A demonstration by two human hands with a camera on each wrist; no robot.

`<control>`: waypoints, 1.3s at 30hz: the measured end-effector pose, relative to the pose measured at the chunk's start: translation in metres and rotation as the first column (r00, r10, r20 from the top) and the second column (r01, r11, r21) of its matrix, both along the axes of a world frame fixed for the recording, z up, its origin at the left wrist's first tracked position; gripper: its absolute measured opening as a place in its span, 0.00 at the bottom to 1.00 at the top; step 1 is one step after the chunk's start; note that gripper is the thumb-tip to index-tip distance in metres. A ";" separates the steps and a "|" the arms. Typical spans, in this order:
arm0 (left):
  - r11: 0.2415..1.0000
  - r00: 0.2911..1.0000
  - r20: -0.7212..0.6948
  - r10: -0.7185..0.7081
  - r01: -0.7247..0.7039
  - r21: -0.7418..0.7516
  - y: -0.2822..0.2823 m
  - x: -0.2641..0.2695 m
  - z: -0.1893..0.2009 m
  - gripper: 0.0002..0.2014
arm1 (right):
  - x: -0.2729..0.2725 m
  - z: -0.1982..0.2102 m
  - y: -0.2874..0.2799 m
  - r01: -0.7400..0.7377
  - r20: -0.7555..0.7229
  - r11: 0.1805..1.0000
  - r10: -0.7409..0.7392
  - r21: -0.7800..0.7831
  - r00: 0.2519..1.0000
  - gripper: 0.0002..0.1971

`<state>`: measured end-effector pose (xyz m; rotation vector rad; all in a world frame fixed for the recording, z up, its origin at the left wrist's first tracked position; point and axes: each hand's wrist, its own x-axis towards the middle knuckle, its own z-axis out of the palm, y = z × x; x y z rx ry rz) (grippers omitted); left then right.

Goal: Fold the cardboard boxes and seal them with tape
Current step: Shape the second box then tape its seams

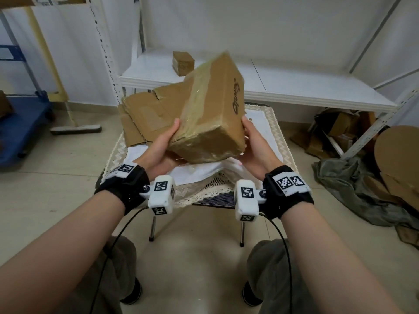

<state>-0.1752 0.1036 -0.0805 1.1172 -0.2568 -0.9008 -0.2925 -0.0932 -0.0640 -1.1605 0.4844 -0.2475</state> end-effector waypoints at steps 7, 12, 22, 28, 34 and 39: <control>1.000 0.995 -0.091 0.026 -0.027 -0.011 0.003 -0.002 -0.006 0.25 | -0.004 -0.001 0.012 -0.286 0.011 0.900 0.300 0.329 0.954 0.44; 0.964 0.985 -0.049 -0.165 0.172 0.203 0.015 -0.001 -0.014 0.31 | -0.013 -0.024 0.008 -0.359 -0.082 0.842 0.424 0.402 0.902 0.50; 0.902 0.978 0.038 -0.205 0.173 0.395 0.013 -0.002 -0.015 0.36 | -0.026 -0.062 0.007 -0.298 -0.078 0.804 0.389 0.514 0.918 0.52; 0.917 0.981 0.177 -0.078 0.001 0.399 0.009 0.000 -0.013 0.49 | -0.015 -0.052 0.014 -0.191 -0.041 0.833 0.247 0.520 0.968 0.49; 0.687 0.812 0.543 -0.212 -0.272 0.674 0.013 0.014 -0.026 0.31 | -0.009 -0.044 0.020 -0.188 0.004 0.875 0.208 0.446 0.978 0.40; 0.584 0.682 0.562 -0.468 -0.238 0.776 0.015 0.040 -0.049 0.24 | -0.004 -0.038 0.019 -0.122 -0.032 0.883 0.153 0.453 0.988 0.37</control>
